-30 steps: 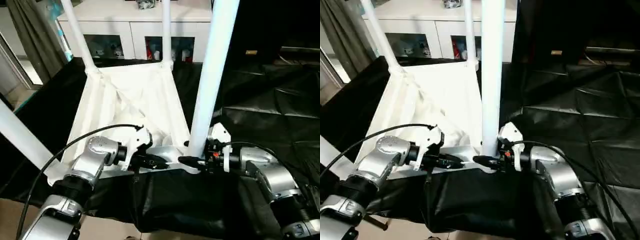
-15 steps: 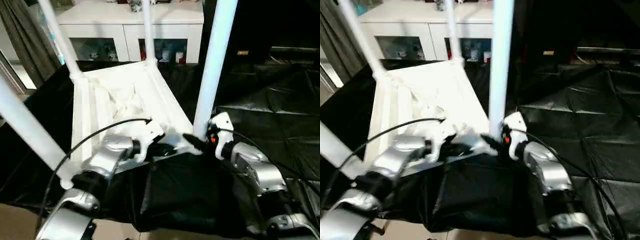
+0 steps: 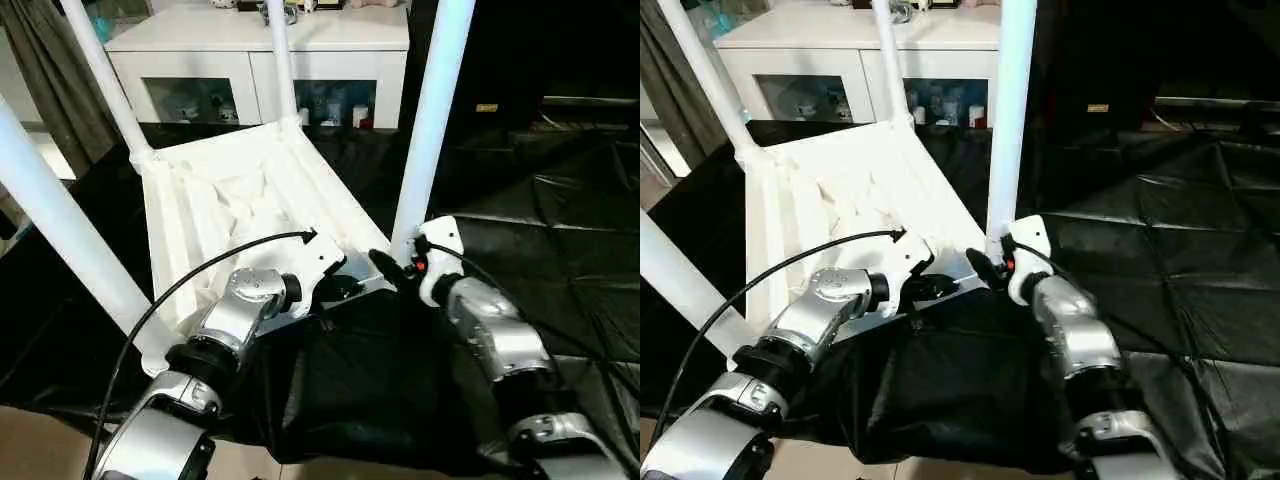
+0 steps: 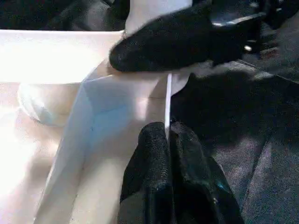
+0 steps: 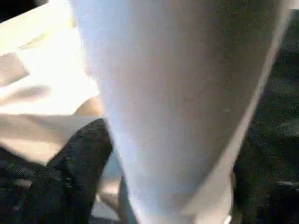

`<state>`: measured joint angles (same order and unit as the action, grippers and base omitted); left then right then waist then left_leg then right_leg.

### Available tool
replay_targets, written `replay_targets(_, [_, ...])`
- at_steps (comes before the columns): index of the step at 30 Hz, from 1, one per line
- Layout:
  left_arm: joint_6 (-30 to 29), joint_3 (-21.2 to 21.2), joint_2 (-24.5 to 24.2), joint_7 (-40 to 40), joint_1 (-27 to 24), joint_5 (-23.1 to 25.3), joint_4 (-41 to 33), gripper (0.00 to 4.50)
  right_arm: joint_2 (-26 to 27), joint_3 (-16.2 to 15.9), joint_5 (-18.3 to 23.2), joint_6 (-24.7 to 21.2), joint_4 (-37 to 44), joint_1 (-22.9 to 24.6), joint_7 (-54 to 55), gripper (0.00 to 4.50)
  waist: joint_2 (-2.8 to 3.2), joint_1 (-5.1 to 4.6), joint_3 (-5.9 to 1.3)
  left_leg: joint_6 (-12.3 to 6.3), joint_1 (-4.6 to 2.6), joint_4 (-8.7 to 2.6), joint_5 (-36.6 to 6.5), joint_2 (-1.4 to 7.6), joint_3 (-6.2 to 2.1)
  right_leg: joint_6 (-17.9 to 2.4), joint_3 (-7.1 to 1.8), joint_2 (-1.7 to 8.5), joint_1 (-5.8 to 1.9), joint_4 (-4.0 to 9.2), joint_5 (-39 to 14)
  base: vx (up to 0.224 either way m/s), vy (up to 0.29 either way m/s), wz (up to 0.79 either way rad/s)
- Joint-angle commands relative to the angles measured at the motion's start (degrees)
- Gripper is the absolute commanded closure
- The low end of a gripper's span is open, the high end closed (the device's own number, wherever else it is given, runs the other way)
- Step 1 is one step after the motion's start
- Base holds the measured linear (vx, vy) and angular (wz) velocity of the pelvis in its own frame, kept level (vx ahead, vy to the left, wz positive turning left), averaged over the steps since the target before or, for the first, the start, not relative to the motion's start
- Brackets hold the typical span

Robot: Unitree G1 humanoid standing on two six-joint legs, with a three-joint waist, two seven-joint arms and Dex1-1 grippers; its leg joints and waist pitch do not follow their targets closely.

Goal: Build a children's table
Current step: Rotate leg to tighten

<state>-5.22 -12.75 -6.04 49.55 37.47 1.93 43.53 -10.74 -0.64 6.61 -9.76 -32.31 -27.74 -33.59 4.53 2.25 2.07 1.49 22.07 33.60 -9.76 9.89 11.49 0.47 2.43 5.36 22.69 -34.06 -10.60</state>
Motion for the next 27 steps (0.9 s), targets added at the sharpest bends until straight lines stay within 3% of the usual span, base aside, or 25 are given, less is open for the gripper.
replay_targets(1, [2.39,1.10,0.32,1.10,0.64,-2.66,-1.33,4.50,1.16,-6.88,1.84,-1.11,1.96,1.90,-9.12,0.70,-1.41,0.22,-3.03,-3.14,-0.86,-4.24,-16.55,2.78,-1.54,-11.39,-1.68,3.08,-2.05,5.02,-16.73,0.000,0.000,0.00])
replay_targets(2, [2.03,0.31,-1.41,6.78,-0.40,-3.70,-3.16,4.50,-1.70,-7.10,3.03,-0.99,4.35,2.81,-14.14,0.70,-1.31,0.39,-3.21,-3.92,-0.67,-4.02,-14.68,2.79,-1.45,-12.30,-1.64,3.06,-2.22,4.62,-13.70,0.000,0.000,0.00])
replay_targets(4, [1.89,-0.06,-2.19,9.18,-0.85,-4.16,-3.95,4.50,-2.91,-7.16,3.54,-1.09,5.35,3.20,-16.28,0.70,-1.42,0.75,-3.50,-4.95,-0.54,-3.71,-12.73,2.84,-1.38,-12.99,-1.54,3.05,-2.59,4.18,-10.70,0.000,0.000,0.00])
replay_targets(5, [1.90,-0.48,-2.98,11.26,-1.21,-4.40,-4.52,4.50,-4.05,-7.30,3.87,-1.01,6.12,3.50,-18.22,0.70,-0.63,0.93,-3.48,-5.88,-0.59,-3.64,-11.40,3.02,-1.29,-13.79,-1.49,2.98,-2.27,3.94,-8.43,0.000,0.000,0.00])
replay_targets(6, [2.32,-1.63,-4.86,15.25,-1.89,-4.36,-5.36,4.50,-6.86,-8.17,4.41,-1.34,7.93,4.35,-23.21,0.70,-0.98,0.89,-3.61,-6.32,-0.56,-3.46,-10.85,2.93,-1.23,-14.40,-1.29,2.78,-2.43,3.83,-6.90,0.000,0.000,0.00])
replay_targets(8, [2.43,-2.23,-6.15,18.16,-2.40,-4.53,-5.92,4.50,-8.88,-8.66,4.41,-1.37,9.05,4.94,-26.88,0.70,-0.87,1.16,-3.63,-7.10,-0.47,-3.33,-9.88,3.06,-1.22,-15.23,-1.27,2.84,-2.46,3.48,-4.99,0.000,0.000,0.00])
replay_targets(10, [2.29,-2.38,-6.73,19.70,-2.68,-4.85,-6.28,4.50,-9.52,-8.54,4.67,-1.59,9.29,5.02,-28.09,0.70,-1.02,1.25,-3.50,-6.76,-0.63,-3.46,-10.90,3.26,-1.21,-15.95,-1.26,2.93,-2.29,3.54,-6.18,0.000,0.000,0.00])
replay_targets(15, [-0.03,-2.49,-9.35,25.30,-4.03,-6.55,-8.94,4.50,-11.68,-8.39,6.51,-2.38,10.49,5.07,-33.01,0.70,-1.25,1.45,-3.18,-5.01,-0.93,-3.87,-13.86,3.43,-1.20,-15.28,-1.42,2.92,-1.99,3.94,-11.58,0.000,0.000,0.00])
replay_targets(20, [-0.74,-2.35,-10.75,27.77,-4.53,-7.04,-9.62,4.50,-12.06,-8.78,6.87,-2.71,10.64,4.96,-34.90,0.97,-1.14,1.64,-3.17,-3.80,-0.94,-4.01,-14.22,3.40,-1.28,-14.95,-1.54,2.99,-1.95,3.85,-11.75,0.000,0.000,0.00])
replay_targets(24, [-0.95,-2.06,-10.75,27.26,-4.62,-7.12,-9.86,4.50,-11.69,-8.78,7.46,-3.45,10.93,5.12,-35.56,1.36,-1.31,1.82,-3.32,-4.47,-0.80,-3.75,-12.45,3.29,-1.24,-15.32,-1.52,3.11,-2.11,3.62,-9.44,0.000,0.000,0.00])
replay_targets(27, [-1.37,-2.02,-10.60,27.10,-4.75,-7.23,-10.29,4.50,-11.55,-9.07,7.99,-4.43,11.62,5.65,-35.94,1.42,-1.31,1.99,-3.38,-4.92,-0.81,-3.65,-11.31,3.33,-1.22,-15.41,-1.50,3.08,-2.13,3.52,-8.78,0.000,0.000,0.00])
